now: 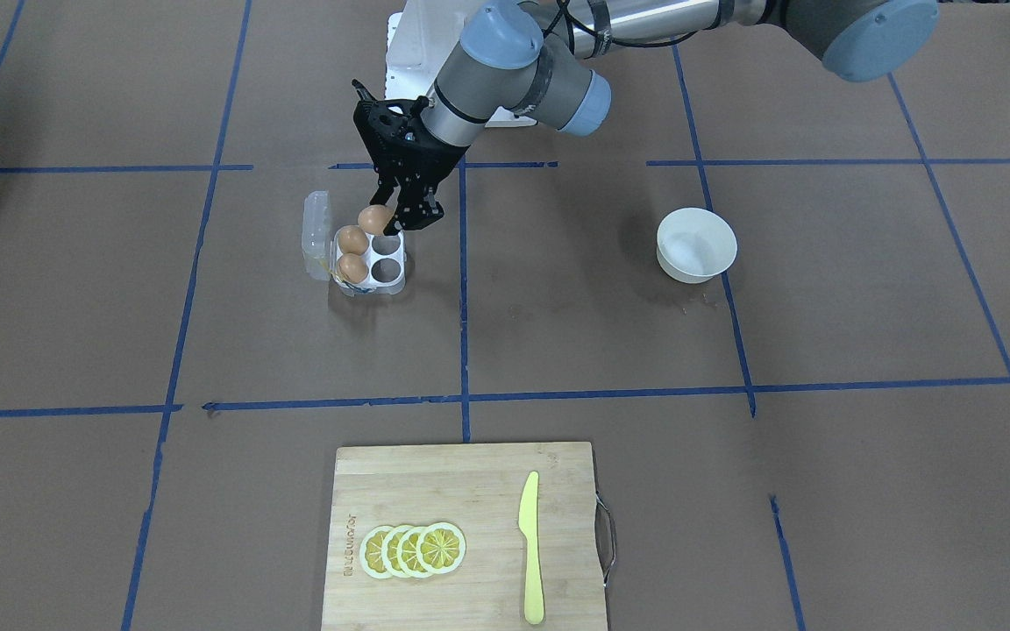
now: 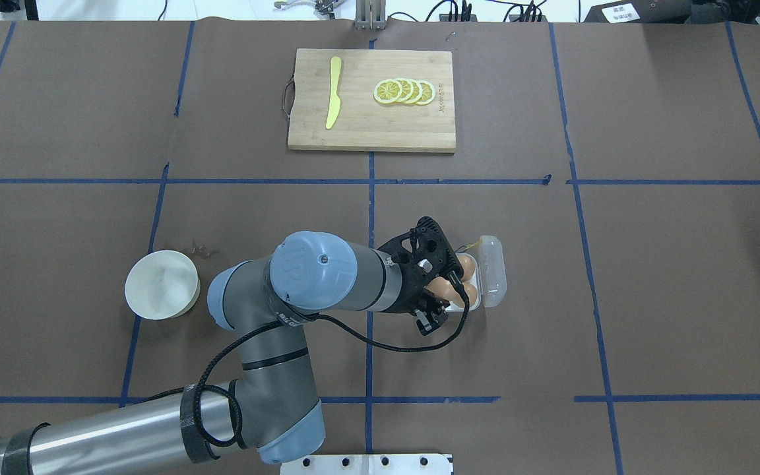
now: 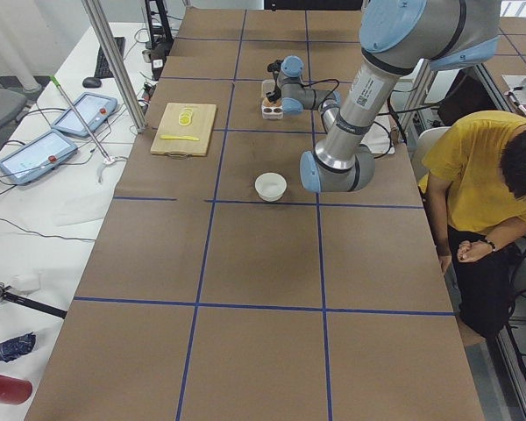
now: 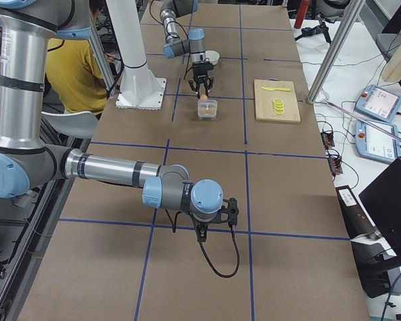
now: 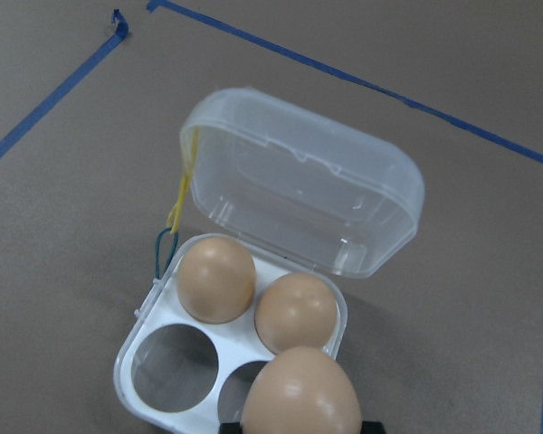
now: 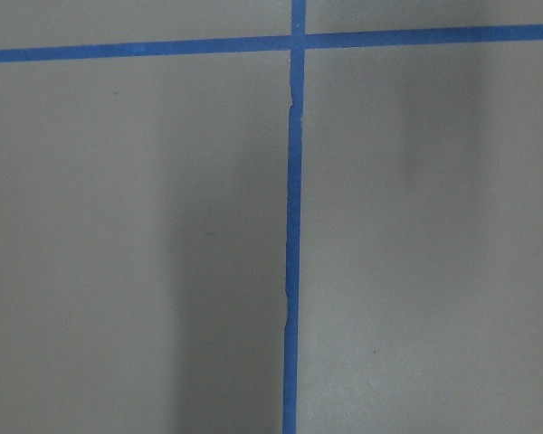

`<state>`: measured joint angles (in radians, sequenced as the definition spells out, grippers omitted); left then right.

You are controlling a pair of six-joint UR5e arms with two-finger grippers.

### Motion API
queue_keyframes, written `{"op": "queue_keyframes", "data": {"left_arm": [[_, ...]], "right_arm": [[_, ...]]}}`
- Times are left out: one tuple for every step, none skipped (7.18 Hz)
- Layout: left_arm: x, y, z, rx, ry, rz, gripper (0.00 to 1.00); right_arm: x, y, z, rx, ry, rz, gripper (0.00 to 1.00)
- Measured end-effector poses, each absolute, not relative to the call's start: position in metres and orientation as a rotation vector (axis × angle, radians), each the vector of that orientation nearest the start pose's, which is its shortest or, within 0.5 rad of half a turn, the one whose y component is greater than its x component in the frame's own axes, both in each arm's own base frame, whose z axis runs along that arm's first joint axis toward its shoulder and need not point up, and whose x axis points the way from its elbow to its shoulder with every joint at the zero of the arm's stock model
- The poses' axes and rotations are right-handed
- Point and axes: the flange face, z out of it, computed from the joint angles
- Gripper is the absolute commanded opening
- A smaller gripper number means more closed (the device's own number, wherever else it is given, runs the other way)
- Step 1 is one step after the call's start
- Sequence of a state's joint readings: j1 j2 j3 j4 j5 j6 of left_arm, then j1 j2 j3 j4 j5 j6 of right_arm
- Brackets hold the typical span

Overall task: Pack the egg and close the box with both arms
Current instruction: 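Carry the egg with the left gripper over the empty carton slot, then lower the egg into the carton slot and open the left gripper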

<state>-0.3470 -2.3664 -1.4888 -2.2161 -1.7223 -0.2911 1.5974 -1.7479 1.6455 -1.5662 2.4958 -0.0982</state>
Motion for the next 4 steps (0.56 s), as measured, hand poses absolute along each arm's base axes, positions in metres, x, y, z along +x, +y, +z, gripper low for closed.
{"op": "queue_keyframes", "data": {"left_arm": [[0.6350,-0.3563,0.1259,0.944,1.057,0.880,0.06],[0.6363,-0.3568,0.1264,0.945,1.052,0.879,0.09],[0.6384,-0.3573,0.1272,0.942,1.049,0.879,0.10],[0.6408,-0.3580,0.1272,0.940,1.047,0.879,0.22]], "right_arm": [[0.0648,-0.4069,0.6907,-0.033,-0.928,-0.020,1.00],[0.0650,-0.4070,0.6907,-0.033,-0.928,-0.020,1.00],[0.0654,-0.4071,0.6906,-0.033,-0.928,-0.018,1.00],[0.0663,-0.4070,0.6906,-0.032,-0.928,-0.015,1.00]]}}
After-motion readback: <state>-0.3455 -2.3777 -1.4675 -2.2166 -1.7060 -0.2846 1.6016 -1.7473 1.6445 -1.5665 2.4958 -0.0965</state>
